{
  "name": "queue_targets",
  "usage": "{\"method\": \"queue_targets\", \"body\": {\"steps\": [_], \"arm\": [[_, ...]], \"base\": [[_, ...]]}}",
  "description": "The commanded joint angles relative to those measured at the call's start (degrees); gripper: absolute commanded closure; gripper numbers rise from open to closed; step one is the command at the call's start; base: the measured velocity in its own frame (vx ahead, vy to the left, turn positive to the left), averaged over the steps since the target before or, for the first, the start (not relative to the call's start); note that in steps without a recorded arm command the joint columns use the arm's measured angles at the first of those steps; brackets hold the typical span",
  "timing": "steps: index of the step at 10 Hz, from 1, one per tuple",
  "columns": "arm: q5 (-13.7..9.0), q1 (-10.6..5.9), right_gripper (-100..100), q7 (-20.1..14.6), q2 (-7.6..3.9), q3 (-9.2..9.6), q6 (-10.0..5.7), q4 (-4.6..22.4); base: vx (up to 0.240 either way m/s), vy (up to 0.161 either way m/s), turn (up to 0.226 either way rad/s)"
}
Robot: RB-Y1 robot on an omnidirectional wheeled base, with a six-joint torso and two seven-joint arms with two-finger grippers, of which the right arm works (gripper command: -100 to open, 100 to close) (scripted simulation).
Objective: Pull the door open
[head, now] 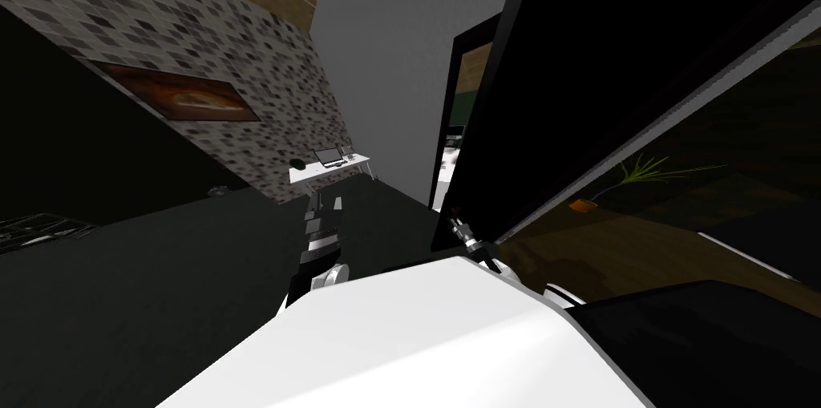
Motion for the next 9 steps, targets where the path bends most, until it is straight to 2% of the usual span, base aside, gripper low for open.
{"method": "queue_targets", "body": {"steps": [1,5,6,7,9], "arm": [[0.4,1.17,100,-0.8,-0.80,0.84,-1.28,-0.1],[1.1,2.34,100,-2.6,-2.30,2.43,-4.24,0.7],[1.0,2.37,100,-2.2,-2.27,2.15,-3.40,-0.1],[1.2,2.68,100,-2.7,-2.49,2.60,-4.37,0.4],[1.4,2.83,100,-3.1,-2.73,2.92,-5.28,0.9]], "base": [[-0.215,-0.073,0.134],[-0.202,-0.074,0.122],[-0.084,-0.027,0.020],[-0.128,-0.042,0.138],[-0.185,-0.066,0.141]]}}
